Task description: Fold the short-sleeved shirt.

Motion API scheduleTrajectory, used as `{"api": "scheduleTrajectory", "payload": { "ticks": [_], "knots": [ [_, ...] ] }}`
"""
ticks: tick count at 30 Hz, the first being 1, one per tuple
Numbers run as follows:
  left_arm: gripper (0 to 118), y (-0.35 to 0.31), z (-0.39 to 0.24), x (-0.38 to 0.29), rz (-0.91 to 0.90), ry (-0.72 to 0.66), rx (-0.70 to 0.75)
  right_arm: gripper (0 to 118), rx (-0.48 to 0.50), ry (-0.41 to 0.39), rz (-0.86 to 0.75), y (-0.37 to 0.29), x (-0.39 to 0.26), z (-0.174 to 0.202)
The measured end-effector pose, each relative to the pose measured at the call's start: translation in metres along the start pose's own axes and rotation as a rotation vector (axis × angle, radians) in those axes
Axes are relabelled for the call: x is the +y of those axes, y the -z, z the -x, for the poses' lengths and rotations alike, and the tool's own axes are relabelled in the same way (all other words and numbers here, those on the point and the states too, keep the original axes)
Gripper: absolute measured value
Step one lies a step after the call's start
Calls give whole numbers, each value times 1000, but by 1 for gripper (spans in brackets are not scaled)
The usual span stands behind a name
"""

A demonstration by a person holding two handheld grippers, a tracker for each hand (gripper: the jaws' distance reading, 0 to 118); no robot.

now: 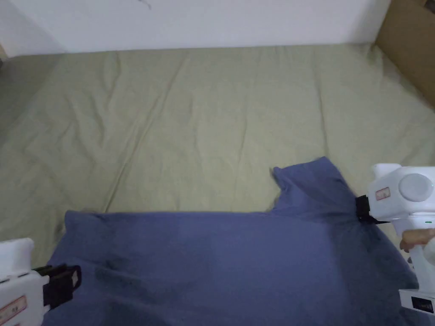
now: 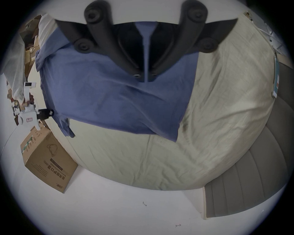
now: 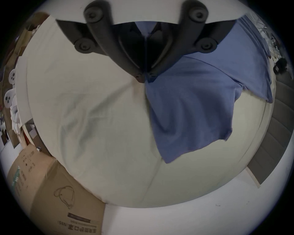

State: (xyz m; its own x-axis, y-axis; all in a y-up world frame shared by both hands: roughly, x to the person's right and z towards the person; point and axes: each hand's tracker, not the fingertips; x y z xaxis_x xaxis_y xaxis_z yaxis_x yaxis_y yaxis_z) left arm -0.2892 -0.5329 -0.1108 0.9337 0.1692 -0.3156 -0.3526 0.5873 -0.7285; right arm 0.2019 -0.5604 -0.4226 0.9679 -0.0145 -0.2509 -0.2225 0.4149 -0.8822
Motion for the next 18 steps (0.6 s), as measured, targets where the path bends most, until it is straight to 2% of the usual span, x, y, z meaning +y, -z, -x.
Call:
{"api": "scheduleTrajectory", "payload": {
  "ticks": [1, 2, 3, 4, 10, 13, 18],
  "knots": [
    [34, 1, 3, 6, -3, -14, 13, 0, -5, -11, 6, 1, 1, 0],
    [66, 2, 7, 15, -5, -26, 21, 0, -4, -6, 8, 0, 1, -1],
    [87, 3, 11, 22, -7, -26, 20, 0, 0, 4, 12, 0, 2, -4],
    [98, 4, 14, 33, -22, -26, 15, 0, 13, 25, 13, -1, 2, -7],
    [98, 51, 39, 103, -7, -63, 89, 0, 40, 56, -4, -9, 0, -10],
    [98, 89, 43, 124, 79, -61, 87, 0, 29, 24, -4, -14, 3, -9],
    [96, 150, 40, 126, 237, -58, 120, 0, 34, 25, -7, -17, 4, -7]
  ]
}}
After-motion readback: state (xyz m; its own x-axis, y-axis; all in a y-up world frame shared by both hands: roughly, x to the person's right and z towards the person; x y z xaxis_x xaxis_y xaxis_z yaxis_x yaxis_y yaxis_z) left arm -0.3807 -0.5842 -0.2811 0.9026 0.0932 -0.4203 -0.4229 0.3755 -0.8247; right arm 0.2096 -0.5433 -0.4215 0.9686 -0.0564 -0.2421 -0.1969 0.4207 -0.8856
